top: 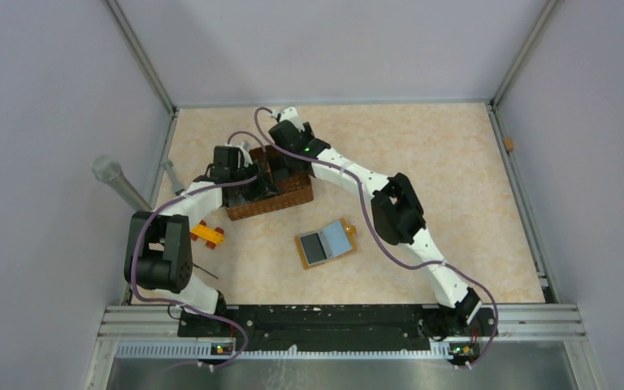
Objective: Put the credit cards into the card holder
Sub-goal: Pick up the credit card from the storage box.
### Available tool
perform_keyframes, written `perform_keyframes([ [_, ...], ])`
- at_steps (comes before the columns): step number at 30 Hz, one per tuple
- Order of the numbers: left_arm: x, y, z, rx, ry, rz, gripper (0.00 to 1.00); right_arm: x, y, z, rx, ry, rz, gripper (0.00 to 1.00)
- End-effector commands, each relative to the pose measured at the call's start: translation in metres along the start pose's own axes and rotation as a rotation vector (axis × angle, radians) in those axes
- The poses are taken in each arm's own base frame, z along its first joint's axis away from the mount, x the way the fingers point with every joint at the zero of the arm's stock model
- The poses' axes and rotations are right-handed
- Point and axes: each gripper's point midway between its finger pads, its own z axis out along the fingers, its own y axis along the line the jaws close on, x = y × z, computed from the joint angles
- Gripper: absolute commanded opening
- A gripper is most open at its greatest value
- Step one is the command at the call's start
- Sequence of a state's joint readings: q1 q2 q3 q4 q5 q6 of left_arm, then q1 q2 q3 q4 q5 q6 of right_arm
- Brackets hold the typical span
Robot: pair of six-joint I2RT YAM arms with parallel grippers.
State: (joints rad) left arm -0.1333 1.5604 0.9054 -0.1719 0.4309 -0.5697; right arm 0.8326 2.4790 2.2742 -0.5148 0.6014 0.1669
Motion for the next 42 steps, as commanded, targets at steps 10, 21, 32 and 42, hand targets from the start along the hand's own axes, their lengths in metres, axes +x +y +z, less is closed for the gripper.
perform_keyframes([
  [10, -0.009, -0.012, -0.007, 0.045, -0.035, 0.028, 0.31, -0.007, -0.021, -0.025, 0.026, 0.022, 0.045, 0.55],
  [21, -0.008, -0.013, -0.009, 0.047, -0.04, 0.03, 0.31, -0.027, -0.028, -0.042, 0.053, -0.028, 0.049, 0.46],
  [32, -0.009, -0.014, -0.008, 0.049, -0.039, 0.028, 0.3, -0.039, -0.029, -0.049, 0.061, -0.064, 0.03, 0.32],
  [42, -0.01, -0.013, -0.008, 0.042, -0.045, 0.032, 0.29, -0.05, -0.021, -0.057, 0.019, -0.084, 0.039, 0.09],
])
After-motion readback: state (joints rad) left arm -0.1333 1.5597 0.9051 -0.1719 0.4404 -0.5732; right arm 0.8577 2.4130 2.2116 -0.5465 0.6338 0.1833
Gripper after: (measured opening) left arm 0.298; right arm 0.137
